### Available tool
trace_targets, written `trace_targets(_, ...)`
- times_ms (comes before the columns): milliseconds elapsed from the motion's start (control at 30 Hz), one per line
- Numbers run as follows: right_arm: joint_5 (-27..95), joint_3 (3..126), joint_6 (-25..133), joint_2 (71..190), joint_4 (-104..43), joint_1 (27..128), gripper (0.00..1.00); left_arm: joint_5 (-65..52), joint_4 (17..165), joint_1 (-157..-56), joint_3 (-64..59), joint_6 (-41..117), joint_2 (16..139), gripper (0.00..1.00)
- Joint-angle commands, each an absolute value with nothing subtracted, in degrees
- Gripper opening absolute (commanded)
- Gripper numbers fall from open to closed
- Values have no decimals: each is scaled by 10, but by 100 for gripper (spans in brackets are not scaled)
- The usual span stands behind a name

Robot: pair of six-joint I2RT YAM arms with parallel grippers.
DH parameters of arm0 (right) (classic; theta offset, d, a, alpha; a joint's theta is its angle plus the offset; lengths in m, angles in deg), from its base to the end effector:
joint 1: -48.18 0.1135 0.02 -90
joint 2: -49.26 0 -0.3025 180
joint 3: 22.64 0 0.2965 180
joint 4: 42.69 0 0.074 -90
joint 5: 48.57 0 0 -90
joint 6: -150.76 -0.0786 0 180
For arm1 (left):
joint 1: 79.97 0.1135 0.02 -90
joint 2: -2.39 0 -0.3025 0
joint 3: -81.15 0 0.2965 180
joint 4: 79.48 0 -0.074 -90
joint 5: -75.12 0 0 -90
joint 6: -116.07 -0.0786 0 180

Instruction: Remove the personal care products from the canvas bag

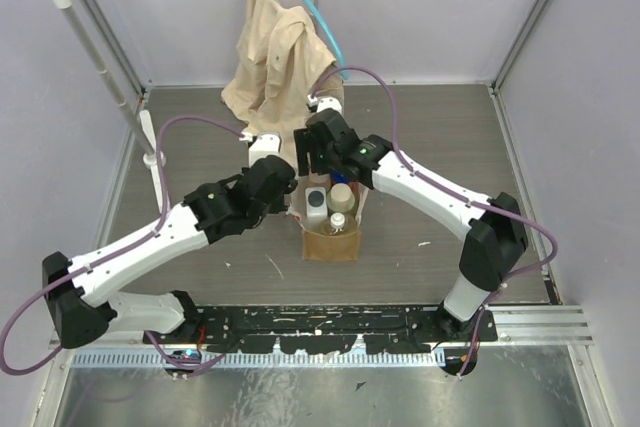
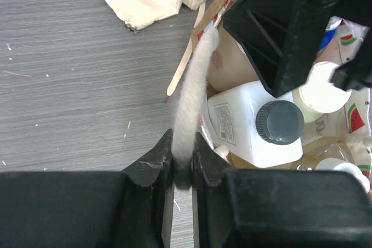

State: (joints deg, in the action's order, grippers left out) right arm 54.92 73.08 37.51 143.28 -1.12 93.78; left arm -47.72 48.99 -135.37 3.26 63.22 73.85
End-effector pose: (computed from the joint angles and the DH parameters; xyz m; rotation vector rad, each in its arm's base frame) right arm 0.3301 0.3109 0.3276 -0.3165 2.2494 0.3784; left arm 0.2153 -0.2370 0.3343 0.0844 2.2145 -0.2088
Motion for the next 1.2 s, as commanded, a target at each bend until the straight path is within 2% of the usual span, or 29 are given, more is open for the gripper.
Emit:
trace_targets(0,611,769,374,1452,-11,951,70,-521,487,-1351,37,632,688,24)
trace_targets(33,618,771,373,1456,-10,954,64,-518,487,-1350,38,634,685,26)
trace_targets(133,641,781,372,1464,3,963,36,-515,484,-1350,44,638,677,42)
trace_targets(200,664,785,373,1463,11,971,28,-515,482,-1351,46,640,673,52)
trace_targets(333,704,793,379,1451,23,990,25,-510,485,-1350,43,641,674,61)
trace_targets(533,740,820,401,1426,35,1005,24,-497,490,-1350,33,640,695,66)
trace_targets(900,779,928,460,1401,57,1005,26,-484,494,-1350,30,643,702,67)
trace_targets(1167,796,1051,505,1396,90,977,27,-485,495,-1350,38,655,678,68)
